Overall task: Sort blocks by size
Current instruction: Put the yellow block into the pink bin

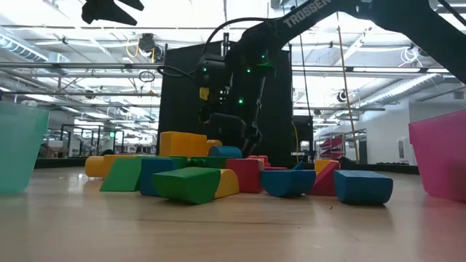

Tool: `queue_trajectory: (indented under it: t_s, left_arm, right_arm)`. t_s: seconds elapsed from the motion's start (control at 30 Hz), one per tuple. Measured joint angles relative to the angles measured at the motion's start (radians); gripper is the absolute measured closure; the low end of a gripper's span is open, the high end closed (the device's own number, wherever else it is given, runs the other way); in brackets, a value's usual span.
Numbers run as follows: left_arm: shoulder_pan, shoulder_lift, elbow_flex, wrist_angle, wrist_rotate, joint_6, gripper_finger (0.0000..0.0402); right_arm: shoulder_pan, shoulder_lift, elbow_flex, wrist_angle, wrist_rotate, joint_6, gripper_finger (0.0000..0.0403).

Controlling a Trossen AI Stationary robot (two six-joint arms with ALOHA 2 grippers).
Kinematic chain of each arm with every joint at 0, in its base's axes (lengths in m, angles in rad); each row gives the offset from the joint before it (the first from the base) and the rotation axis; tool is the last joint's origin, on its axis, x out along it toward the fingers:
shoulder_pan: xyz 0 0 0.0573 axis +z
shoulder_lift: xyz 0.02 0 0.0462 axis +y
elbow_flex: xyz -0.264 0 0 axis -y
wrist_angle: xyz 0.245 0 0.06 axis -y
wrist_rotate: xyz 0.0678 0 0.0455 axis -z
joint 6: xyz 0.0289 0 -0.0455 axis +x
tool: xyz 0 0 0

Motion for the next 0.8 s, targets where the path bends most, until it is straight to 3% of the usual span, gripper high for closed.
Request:
queue_trajectory:
  t_s: [0.07, 0.37, 0.6, 0.8]
  left_arm:
    - [0.0, 0.0, 0.0, 0.0, 0.0, 0.0, 0.0146]
    - [0.0, 0.0, 0.0, -0.004, -0.001, 0.0, 0.0146]
    - [0.0, 0.0, 0.0, -0.004, 0.0, 0.001, 0.0146]
    - [0.0, 0.0, 0.0, -0.003, 0.0, 0.001, 0.0146]
  right_arm:
    - [0.0, 0.0, 0.0, -0.004, 0.005, -0.001, 0.029]
    - [0.005, -0.051, -0.007, -0.065, 0.0, 0.004, 0.029]
    - [0.035, -0.244, -0.005, -0.238, 0.006, 0.086, 0.029]
    - [0.186, -0.479, -0.003, -0.461, 0.0, 0.285, 0.029]
